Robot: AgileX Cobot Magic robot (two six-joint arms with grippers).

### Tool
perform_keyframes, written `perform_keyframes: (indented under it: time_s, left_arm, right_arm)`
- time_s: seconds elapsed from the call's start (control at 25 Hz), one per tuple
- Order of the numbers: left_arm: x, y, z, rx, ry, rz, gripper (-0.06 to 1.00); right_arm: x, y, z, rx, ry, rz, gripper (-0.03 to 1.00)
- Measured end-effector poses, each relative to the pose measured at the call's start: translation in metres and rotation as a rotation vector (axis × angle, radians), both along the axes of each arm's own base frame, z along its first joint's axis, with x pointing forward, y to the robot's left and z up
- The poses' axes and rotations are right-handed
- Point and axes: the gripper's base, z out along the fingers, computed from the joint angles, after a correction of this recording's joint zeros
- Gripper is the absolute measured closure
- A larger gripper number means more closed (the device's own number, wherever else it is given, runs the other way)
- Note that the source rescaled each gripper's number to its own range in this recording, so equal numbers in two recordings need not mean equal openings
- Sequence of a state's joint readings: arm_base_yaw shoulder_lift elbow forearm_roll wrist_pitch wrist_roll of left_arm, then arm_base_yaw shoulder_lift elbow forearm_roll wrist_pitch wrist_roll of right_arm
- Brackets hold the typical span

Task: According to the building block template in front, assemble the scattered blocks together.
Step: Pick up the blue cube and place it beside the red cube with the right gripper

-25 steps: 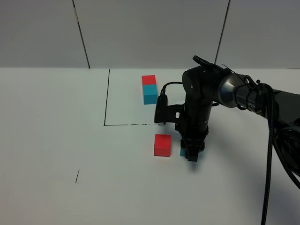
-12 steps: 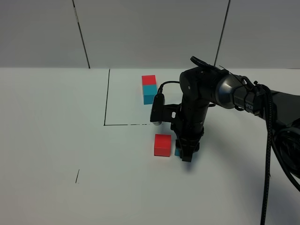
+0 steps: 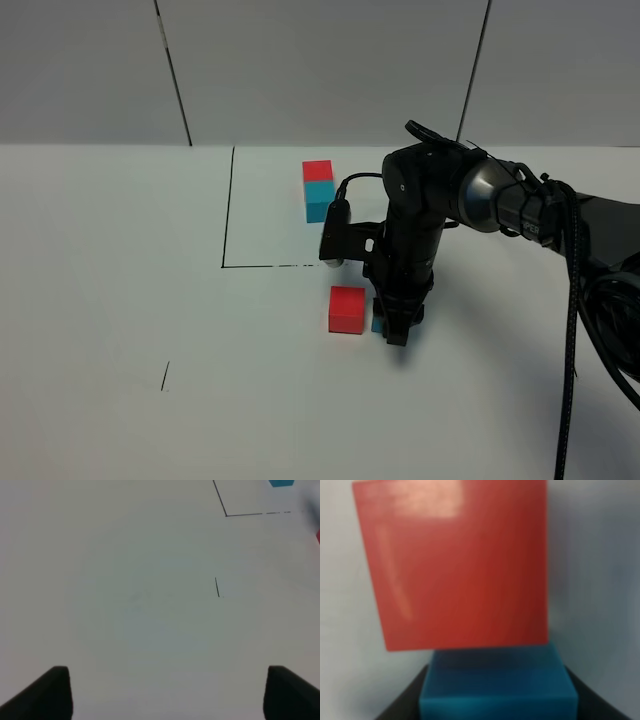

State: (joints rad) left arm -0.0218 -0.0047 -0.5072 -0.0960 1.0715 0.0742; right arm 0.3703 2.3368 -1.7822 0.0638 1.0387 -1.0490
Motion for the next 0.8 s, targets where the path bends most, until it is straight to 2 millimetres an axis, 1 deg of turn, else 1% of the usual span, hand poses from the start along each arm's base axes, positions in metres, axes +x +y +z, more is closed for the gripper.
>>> perform_keyframes:
  time_s: [0.8]
  left_arm:
    - [0.0, 0.0, 0.0, 0.0, 0.0, 0.0, 0.32]
  right_arm:
    - [-0.0039, 0.0113, -0.0011, 0.017, -0.007, 0.014, 0.97]
